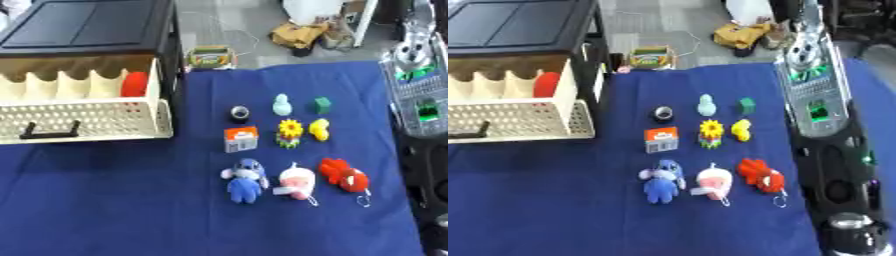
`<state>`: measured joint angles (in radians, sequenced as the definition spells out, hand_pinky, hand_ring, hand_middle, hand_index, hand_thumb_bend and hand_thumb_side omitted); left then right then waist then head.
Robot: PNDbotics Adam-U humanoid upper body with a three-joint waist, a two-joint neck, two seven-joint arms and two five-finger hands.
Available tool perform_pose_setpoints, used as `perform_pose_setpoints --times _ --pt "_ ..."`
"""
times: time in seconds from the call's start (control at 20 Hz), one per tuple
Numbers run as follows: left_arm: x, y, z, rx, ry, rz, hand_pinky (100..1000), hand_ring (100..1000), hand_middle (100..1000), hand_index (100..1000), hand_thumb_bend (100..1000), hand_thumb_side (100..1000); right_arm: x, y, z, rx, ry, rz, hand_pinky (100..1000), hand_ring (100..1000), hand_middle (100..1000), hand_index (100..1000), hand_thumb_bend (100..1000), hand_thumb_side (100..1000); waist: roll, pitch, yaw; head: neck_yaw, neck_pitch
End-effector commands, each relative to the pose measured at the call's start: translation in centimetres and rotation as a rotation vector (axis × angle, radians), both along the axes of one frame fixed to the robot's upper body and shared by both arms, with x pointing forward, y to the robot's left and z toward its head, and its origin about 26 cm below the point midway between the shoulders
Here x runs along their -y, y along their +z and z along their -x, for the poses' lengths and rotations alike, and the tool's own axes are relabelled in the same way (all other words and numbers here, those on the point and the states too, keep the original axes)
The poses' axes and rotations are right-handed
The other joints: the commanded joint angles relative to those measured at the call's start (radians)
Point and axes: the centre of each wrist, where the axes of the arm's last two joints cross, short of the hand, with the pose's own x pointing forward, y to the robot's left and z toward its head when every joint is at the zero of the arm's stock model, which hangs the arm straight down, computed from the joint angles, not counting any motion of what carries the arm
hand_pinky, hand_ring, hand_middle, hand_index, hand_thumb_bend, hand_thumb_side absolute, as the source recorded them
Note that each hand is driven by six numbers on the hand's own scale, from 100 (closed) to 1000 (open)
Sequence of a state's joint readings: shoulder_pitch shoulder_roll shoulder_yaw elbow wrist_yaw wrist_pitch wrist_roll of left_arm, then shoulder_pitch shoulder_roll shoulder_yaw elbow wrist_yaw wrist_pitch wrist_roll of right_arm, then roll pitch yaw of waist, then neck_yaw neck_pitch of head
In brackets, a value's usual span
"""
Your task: Pick up objects from table and place into drawer.
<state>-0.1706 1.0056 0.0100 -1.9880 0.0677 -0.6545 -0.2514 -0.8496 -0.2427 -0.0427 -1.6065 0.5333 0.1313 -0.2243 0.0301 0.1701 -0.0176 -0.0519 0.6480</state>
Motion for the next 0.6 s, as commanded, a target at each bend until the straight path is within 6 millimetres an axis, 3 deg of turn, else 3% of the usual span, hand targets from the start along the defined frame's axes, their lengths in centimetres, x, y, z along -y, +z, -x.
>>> perform_pose_setpoints --times 0.05,0.2,0.45,0.6 --pt "-0.3 1.2 0.4 0.03 -0.021 -0.162 220 456 488 712 100 1000 0.6 1.4 0.1 0.036 -0.017 0.006 681 765 684 907 100 1000 0.002 -0.015 0.005 -0.002 -0.002" --pt "-0.8 0.8 0.7 0.021 -0.035 -0.283 255 500 482 713 100 1000 0.7 1.5 0.1 0.043 -0.023 0.006 681 766 685 906 100 1000 0.001 -0.017 0.01 -0.005 0.004" --pt "-0.8 -1.5 1.1 -0.058 -0.068 -0.447 266 517 495 731 100 1000 0.5 1.6 0.1 0.051 -0.022 0.006 681 766 684 904 100 1000 -0.003 -0.018 0.007 0.001 0.004" --pt "-0.4 -2.9 1.2 -0.11 -0.07 -0.53 305 552 526 785 100 1000 0.4 1.7 0.1 0.055 -0.021 0.005 680 765 683 902 100 1000 -0.004 -0.017 0.004 0.005 0.001"
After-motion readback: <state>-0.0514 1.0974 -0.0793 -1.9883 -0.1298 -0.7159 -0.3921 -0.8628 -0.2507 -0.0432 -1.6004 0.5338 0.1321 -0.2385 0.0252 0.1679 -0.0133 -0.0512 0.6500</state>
